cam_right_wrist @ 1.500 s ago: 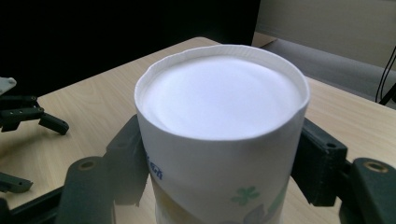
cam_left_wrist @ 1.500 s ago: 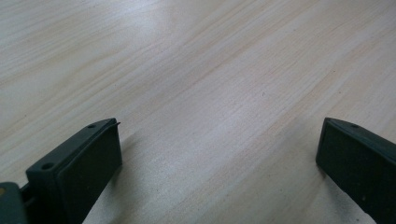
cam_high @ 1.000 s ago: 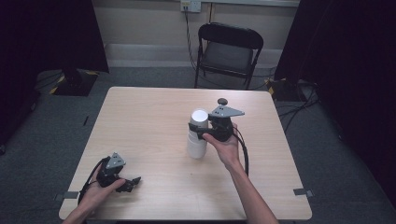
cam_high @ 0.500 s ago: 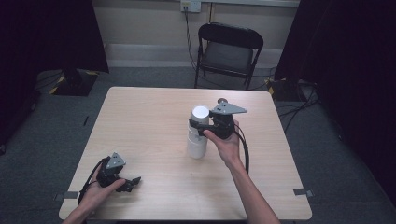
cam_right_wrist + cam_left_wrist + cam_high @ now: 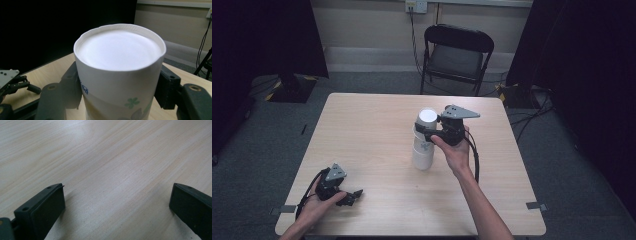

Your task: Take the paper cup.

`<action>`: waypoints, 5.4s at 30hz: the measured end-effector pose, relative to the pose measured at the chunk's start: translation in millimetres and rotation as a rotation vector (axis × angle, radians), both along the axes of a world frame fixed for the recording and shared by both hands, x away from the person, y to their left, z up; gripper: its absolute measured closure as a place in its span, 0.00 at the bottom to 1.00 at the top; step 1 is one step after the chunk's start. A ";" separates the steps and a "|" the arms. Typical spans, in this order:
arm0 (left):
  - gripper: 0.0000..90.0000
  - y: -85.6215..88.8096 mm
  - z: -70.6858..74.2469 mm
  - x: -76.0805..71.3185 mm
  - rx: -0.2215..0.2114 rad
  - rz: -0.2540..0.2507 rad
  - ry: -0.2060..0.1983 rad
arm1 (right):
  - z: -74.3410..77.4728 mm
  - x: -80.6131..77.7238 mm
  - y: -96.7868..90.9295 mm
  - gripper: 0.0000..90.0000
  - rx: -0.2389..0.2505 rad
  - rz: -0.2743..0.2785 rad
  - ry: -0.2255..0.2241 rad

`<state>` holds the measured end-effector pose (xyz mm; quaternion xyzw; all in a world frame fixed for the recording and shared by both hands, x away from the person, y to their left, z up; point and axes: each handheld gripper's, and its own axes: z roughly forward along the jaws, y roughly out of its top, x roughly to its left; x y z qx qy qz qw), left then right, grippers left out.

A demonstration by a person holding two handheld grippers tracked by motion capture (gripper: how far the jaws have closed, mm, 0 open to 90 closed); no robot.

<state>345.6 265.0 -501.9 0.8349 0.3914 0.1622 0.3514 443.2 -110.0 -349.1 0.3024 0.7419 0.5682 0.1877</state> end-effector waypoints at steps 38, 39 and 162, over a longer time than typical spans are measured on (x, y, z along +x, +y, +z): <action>0.18 -0.8 4.9 -0.6 0.001 0.053 -0.025 | 40.1 -23.2 -31.2 0.42 0.083 -0.036 -0.046; 0.18 -0.8 5.6 -0.8 0.003 0.054 -0.031 | 40.6 -24.7 -33.4 0.42 0.081 -0.040 -0.048; 0.95 -112.8 72.0 -27.9 -0.339 -0.316 -0.375 | -59.0 -88.5 10.9 0.22 0.324 0.287 0.403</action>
